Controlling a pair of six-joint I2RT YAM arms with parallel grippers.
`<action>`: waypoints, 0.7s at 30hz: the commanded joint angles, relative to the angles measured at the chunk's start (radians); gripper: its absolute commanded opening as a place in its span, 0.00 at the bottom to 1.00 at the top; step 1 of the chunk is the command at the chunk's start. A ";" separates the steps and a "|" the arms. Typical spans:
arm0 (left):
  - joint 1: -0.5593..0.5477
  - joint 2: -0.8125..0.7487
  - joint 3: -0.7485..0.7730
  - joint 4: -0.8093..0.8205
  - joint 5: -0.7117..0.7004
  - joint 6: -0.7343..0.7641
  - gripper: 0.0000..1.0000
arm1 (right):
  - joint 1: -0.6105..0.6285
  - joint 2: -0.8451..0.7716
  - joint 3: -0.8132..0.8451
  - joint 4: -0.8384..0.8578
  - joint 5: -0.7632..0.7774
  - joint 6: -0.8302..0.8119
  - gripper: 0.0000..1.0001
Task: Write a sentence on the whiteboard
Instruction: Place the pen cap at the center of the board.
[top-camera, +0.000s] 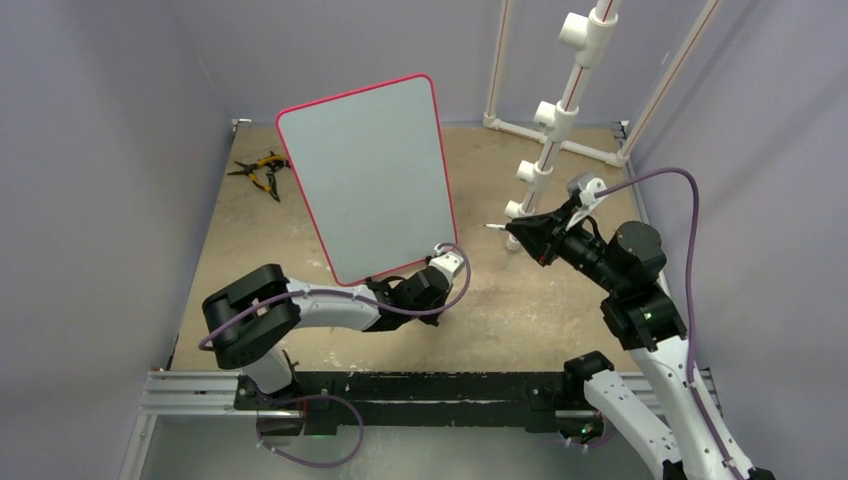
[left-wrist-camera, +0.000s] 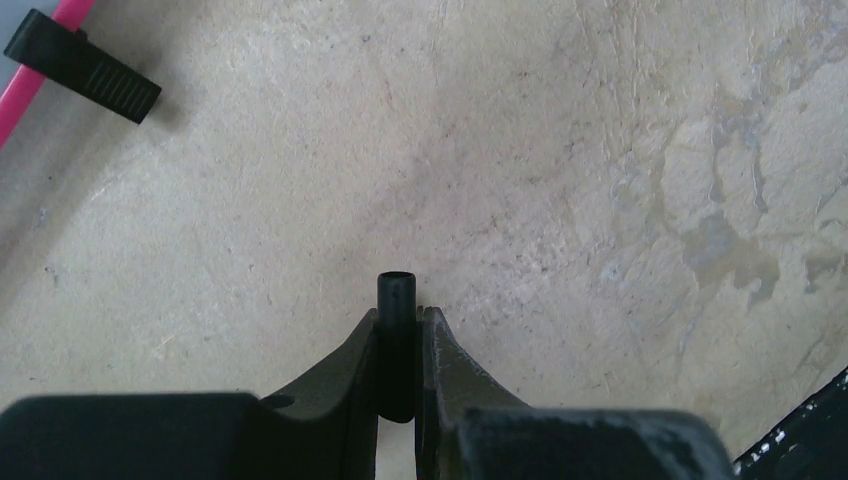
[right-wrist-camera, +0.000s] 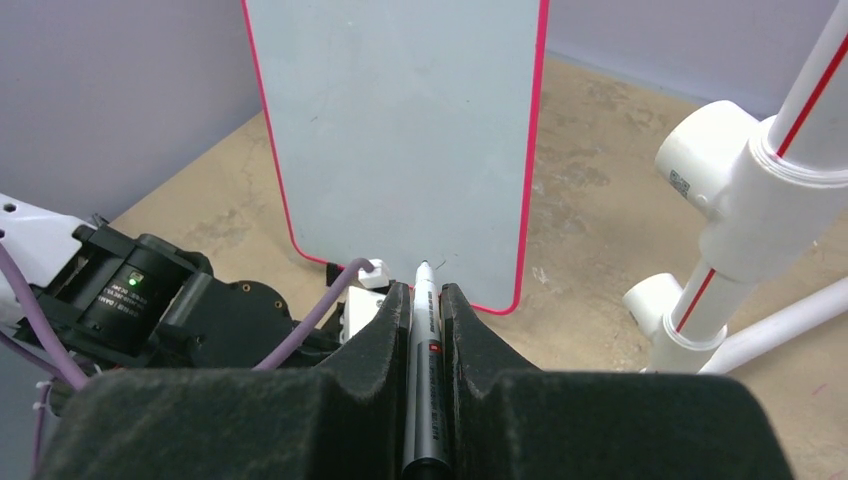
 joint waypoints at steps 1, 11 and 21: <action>-0.013 0.037 0.053 0.034 -0.030 -0.027 0.02 | 0.001 -0.007 -0.008 0.057 0.037 -0.002 0.00; -0.012 -0.002 0.048 0.040 -0.003 -0.021 0.45 | 0.001 -0.011 -0.021 0.081 0.038 -0.003 0.00; 0.016 -0.208 0.128 -0.091 0.044 0.060 0.64 | 0.001 -0.006 -0.022 0.101 0.036 0.000 0.00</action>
